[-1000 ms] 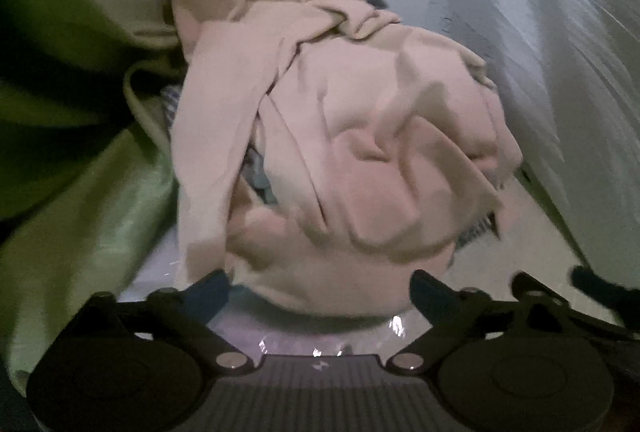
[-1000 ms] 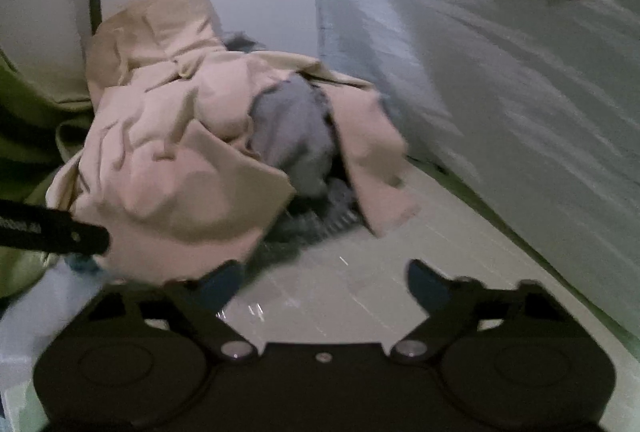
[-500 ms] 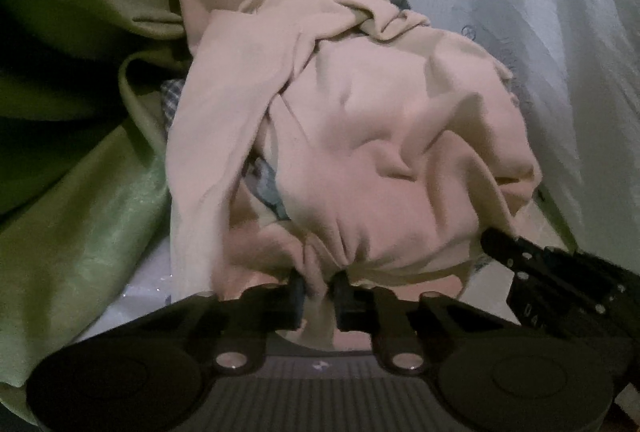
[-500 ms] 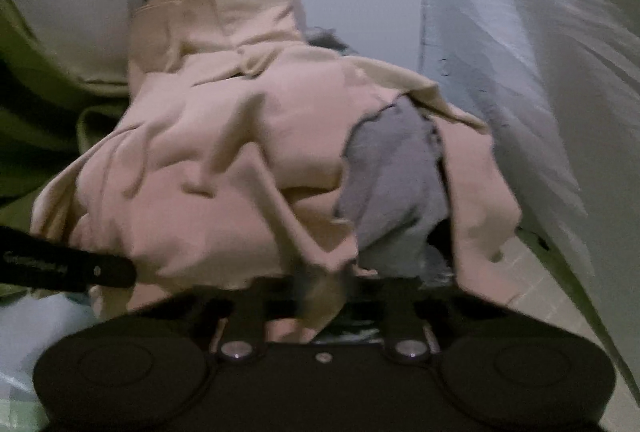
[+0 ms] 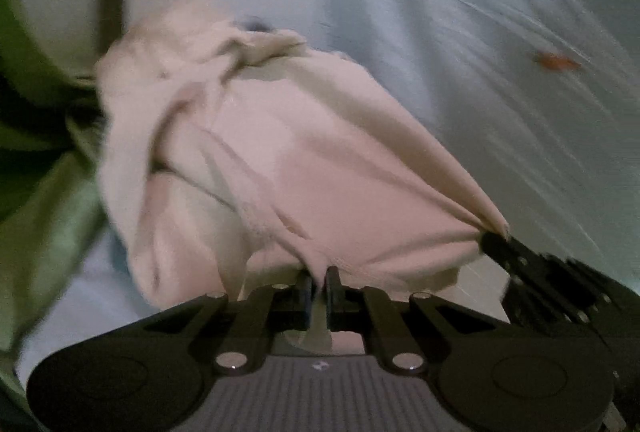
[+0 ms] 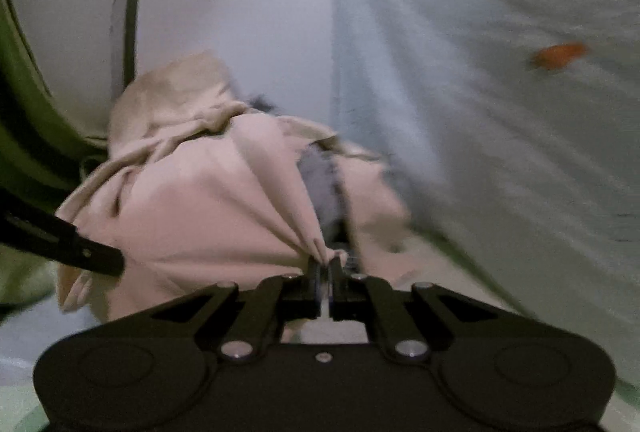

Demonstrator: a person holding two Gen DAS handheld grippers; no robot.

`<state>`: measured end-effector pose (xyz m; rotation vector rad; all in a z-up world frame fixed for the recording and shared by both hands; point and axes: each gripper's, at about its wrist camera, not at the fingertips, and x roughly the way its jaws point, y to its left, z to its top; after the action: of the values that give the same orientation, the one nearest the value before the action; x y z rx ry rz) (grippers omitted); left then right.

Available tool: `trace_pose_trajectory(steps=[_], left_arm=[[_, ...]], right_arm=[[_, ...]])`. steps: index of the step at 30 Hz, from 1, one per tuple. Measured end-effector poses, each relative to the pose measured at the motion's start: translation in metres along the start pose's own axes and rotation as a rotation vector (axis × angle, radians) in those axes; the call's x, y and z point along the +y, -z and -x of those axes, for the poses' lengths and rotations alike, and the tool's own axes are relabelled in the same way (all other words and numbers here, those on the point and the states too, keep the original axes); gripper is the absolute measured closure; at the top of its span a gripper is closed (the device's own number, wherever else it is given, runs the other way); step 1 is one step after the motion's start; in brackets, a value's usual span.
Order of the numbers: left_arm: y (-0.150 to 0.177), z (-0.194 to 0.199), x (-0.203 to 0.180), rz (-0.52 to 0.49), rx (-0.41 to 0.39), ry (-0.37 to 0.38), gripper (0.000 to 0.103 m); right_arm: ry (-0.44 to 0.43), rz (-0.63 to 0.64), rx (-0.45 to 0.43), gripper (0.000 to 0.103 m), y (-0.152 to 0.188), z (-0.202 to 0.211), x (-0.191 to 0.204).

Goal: Fold clothes
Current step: 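Grasp the beige shirt with both grippers and lift it from the pile, then lay the beige shirt flat on the mat and open both grippers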

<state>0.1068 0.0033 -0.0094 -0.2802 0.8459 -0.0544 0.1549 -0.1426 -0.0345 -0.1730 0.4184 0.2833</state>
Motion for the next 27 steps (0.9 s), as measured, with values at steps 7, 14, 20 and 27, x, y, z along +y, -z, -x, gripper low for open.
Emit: trace_pose_trajectory(steps=[7, 14, 20, 27], left_arm=[[0.086, 0.025, -0.107, -0.131, 0.144, 0.195, 0.09], [0.152, 0.039, -0.174, -0.263, 0.222, 0.222, 0.052], [0.154, 0.03, -0.151, -0.233, 0.259, 0.109, 0.039], [0.149, 0.023, -0.12, -0.277, 0.281, 0.046, 0.03]], right_arm=[[0.245, -0.12, 0.083, 0.1, 0.068, 0.117, -0.091], [0.612, -0.305, 0.344, 0.096, 0.172, 0.229, -0.233], [0.772, -0.543, 0.396, 0.042, 0.224, 0.302, -0.255], [0.676, -0.787, 0.417, 0.032, 0.259, 0.312, -0.179]])
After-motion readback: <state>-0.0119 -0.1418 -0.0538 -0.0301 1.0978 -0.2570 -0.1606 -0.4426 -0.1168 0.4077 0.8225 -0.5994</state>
